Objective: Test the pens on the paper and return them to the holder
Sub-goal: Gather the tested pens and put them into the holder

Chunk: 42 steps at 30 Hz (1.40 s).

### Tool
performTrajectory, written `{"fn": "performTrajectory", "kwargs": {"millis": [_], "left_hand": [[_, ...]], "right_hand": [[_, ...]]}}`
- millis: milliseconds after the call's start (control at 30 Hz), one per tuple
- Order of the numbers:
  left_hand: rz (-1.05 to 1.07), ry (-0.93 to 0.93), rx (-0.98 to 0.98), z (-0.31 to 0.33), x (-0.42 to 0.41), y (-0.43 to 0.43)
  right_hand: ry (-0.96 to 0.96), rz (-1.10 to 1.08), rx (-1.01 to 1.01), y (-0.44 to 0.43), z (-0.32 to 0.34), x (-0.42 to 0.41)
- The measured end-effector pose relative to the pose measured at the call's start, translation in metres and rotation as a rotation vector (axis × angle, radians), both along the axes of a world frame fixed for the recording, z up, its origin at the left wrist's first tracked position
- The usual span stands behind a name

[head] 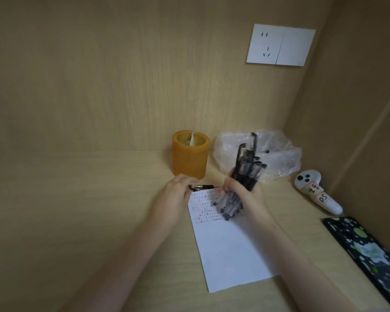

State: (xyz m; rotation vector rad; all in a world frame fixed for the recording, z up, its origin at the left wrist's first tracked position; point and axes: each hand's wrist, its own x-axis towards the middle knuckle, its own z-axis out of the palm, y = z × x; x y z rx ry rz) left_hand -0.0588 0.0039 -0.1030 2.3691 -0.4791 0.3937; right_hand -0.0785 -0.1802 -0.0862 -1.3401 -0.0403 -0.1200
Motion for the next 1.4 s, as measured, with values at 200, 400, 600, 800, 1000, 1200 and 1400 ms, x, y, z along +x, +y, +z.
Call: {"fn": "performTrajectory", "kwargs": {"millis": [200,400,600,800,1000,1200,1400], "left_hand": [[-0.014,0.045,0.277,0.008,0.029,-0.011],[-0.085,0.065,0.398,0.004,0.04,-0.018],[-0.111,0.139,0.275,0.005,0.042,-0.013],[-0.137,0.256,0.284,0.014,0.045,-0.017],[-0.127,0.193,0.281,0.013,0.04,-0.017],[-0.098,0.156,0.254,0.013,0.037,-0.016],[-0.092,0.06,0.063,0.043,0.019,-0.011]], "right_hand": [[-0.061,-0.02,0.073,-0.013,-0.003,0.005],[-0.057,-0.005,0.05,-0.009,-0.007,0.008],[-0.048,-0.043,0.013,-0.009,-0.009,0.009],[-0.052,-0.041,-0.013,-0.009,-0.009,0.009],[-0.054,-0.049,-0.021,-0.009,-0.008,0.007],[-0.061,-0.055,-0.034,-0.008,-0.006,0.005],[-0.056,-0.113,-0.099,-0.01,-0.011,0.005]]}}
